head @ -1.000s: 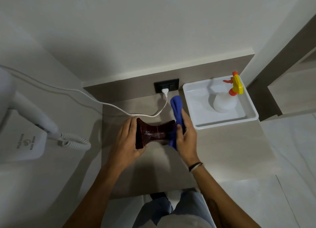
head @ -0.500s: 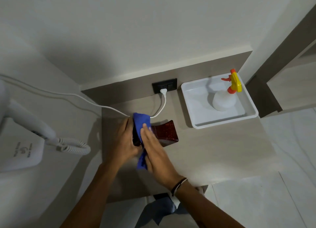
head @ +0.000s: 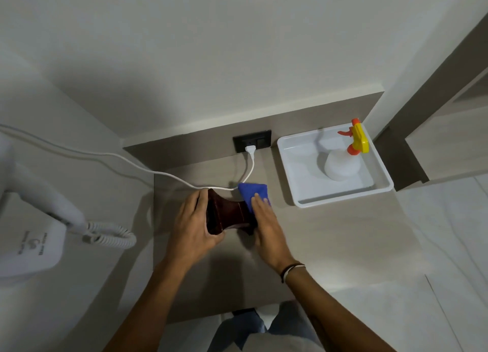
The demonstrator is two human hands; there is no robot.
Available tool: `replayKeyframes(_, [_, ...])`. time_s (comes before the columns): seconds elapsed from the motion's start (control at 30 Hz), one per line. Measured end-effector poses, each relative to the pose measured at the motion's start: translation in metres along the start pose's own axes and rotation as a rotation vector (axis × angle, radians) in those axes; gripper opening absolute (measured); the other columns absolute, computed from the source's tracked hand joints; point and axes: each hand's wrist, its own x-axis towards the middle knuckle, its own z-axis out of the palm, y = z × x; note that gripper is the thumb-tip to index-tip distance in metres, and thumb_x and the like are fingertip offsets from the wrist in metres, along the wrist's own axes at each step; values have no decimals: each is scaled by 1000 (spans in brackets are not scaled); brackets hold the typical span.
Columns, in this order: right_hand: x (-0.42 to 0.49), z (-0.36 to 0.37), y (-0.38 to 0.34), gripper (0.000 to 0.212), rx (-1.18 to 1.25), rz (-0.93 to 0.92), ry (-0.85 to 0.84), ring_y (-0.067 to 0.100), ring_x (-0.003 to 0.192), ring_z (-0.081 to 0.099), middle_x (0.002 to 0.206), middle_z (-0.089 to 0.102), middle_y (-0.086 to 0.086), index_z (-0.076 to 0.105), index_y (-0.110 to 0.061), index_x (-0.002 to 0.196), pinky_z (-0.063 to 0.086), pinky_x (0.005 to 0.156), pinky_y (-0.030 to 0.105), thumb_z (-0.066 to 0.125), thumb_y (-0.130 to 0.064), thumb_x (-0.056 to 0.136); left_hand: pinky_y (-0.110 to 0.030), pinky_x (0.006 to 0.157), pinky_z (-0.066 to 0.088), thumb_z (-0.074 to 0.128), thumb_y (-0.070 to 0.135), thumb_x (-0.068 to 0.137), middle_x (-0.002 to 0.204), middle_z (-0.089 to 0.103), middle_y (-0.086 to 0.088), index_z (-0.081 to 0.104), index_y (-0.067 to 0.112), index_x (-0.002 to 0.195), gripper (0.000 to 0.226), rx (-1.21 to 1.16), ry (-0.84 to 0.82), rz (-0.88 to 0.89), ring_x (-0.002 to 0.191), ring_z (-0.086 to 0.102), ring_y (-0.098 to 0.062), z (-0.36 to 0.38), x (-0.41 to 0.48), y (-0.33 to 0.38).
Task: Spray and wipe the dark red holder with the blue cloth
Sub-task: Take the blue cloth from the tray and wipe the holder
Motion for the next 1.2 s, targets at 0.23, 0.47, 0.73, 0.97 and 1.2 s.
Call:
replayKeyframes(0.23, [1,17,-2,90,-129,-173,-30,25,168,0,180,-2,2,10,-13,170,15,137,46,46,19,95,-43,106,47,96,29,59,144,52,-17,45,2,151,109,7,-34,-14,129,53,-35,2,0,-14])
replayKeyframes(0.47, [11,-14,33,69,271,188,151,16,147,42,162,41,3,31,-6,165,27,118,1,41,17,101,-26,102,46,97,37,60,139,54,1,49,22,148,101,-237,32,-121,123,54,-13,2,8,-16])
replayKeyframes(0.73, [23,-9,42,56,655,524,121,-1,87,77,110,74,-9,69,-37,118,61,74,14,38,9,106,-41,116,38,86,63,71,168,30,0,8,48,164,122,-396,-182,-156,149,37,-19,-9,2,-24])
replayKeyframes(0.97, [41,-16,43,51,684,531,80,18,99,72,127,72,13,69,-29,122,63,85,19,38,8,105,-62,122,32,97,52,57,176,9,-8,12,22,167,143,183,-109,157,161,15,-33,-7,-15,-19])
replayKeyframes(1.2, [12,-14,2,75,362,259,279,-23,123,53,161,39,-7,22,-12,168,43,106,1,46,14,102,-39,117,39,98,24,56,153,51,-18,44,-2,152,113,55,20,195,141,49,-36,4,-15,-17])
